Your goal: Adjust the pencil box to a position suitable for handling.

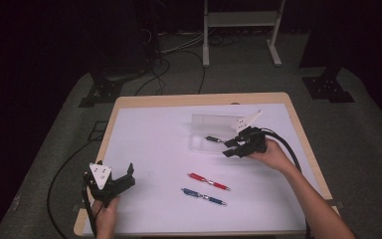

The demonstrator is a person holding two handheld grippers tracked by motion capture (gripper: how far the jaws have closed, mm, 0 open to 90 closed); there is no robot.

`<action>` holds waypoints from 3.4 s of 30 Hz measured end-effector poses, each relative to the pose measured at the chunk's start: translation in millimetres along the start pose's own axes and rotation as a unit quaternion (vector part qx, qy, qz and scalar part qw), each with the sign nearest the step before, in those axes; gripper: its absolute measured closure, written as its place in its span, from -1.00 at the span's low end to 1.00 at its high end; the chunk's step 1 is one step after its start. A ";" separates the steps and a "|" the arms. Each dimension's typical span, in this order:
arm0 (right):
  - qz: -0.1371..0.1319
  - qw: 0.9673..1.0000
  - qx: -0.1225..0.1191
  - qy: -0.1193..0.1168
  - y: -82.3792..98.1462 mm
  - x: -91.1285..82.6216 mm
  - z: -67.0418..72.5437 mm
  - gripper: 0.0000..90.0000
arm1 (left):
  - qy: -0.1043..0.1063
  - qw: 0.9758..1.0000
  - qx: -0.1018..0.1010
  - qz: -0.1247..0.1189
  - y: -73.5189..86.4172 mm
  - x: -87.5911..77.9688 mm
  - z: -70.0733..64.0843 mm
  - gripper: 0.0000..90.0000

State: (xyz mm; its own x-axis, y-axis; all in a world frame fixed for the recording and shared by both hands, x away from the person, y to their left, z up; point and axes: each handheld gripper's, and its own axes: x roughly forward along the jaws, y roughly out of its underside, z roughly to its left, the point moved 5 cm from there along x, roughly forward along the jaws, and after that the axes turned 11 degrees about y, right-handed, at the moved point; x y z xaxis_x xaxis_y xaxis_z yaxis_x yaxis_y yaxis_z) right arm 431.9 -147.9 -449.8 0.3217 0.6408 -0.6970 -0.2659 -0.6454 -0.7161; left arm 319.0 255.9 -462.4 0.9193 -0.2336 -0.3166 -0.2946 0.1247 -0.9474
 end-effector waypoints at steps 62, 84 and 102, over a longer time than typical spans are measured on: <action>0.034 0.999 -0.005 0.001 16.4 48.7 98.8 0.36 | -0.001 1.000 0.001 -0.002 -0.8 -0.5 -0.4 -0.99; 0.038 0.999 -0.007 0.008 16.5 54.6 97.0 0.73 | -0.002 1.000 0.001 -0.003 -1.4 -0.9 0.4 -0.99; 0.028 0.999 -0.015 -0.001 6.1 40.0 92.2 0.75 | -0.005 1.000 0.000 -0.004 -1.5 -1.7 2.7 -0.99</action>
State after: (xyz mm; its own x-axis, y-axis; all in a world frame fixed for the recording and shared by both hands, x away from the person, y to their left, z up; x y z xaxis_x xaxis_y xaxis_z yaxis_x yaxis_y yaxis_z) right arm 359.3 -87.9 -485.4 0.3056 0.6040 -0.7361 -0.2563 -0.6924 -0.6745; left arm 318.5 258.7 -460.3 0.9241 -0.2246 -0.3091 -0.2881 0.1221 -0.9498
